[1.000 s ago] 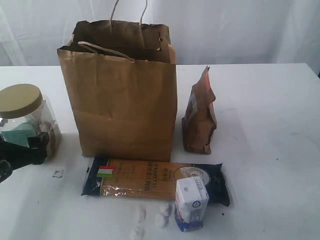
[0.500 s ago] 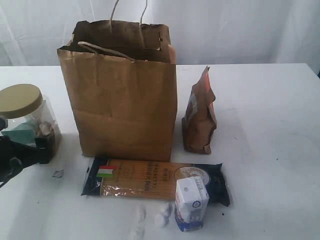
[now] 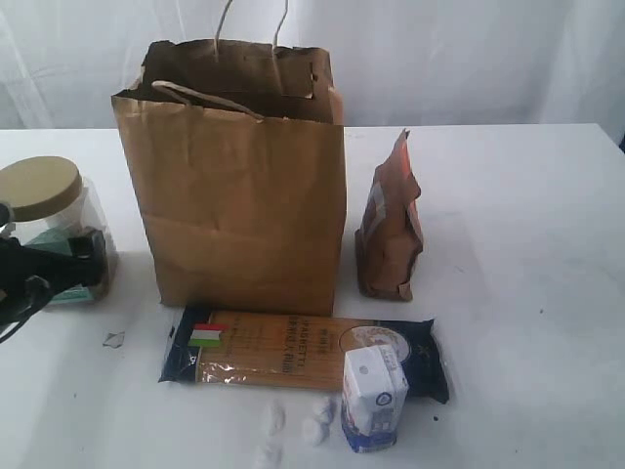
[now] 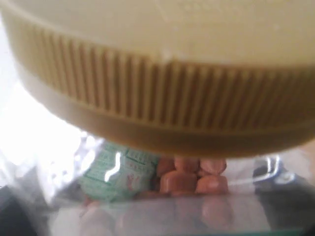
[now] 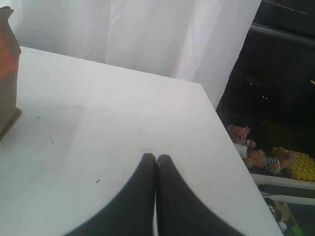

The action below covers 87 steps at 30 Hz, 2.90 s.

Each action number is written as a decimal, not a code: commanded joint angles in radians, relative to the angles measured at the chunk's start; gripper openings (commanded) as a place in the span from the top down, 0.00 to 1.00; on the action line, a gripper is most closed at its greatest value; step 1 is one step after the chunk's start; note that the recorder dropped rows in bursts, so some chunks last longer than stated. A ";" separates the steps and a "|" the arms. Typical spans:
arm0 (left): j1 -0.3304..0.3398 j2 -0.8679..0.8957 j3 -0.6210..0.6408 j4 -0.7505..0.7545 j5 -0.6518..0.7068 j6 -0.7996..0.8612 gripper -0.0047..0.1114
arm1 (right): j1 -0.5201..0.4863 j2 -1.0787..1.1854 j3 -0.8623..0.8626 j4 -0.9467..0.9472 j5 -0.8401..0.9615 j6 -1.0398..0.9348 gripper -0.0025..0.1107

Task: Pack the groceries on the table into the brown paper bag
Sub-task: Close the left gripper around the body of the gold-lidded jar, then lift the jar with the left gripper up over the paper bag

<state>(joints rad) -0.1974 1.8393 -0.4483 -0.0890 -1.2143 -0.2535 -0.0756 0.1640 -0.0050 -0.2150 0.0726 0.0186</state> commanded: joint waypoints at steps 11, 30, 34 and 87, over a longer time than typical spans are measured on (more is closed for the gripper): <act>-0.004 0.010 -0.005 -0.026 -0.007 -0.006 0.50 | -0.005 -0.004 0.005 -0.001 -0.005 0.005 0.98; -0.004 -0.038 -0.005 -0.114 -0.007 0.000 0.96 | -0.005 -0.004 0.005 -0.001 -0.005 0.005 0.98; -0.004 -0.088 -0.005 -0.141 -0.007 0.000 0.96 | -0.005 -0.004 0.005 -0.001 -0.005 0.005 0.98; 0.179 -0.106 -0.961 1.475 -0.007 -1.291 0.96 | -0.005 -0.004 0.005 0.001 -0.005 0.005 0.98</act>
<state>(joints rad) -0.0100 1.7424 -1.3933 1.3977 -1.1843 -1.5430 -0.0756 0.1640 -0.0050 -0.2150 0.0726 0.0186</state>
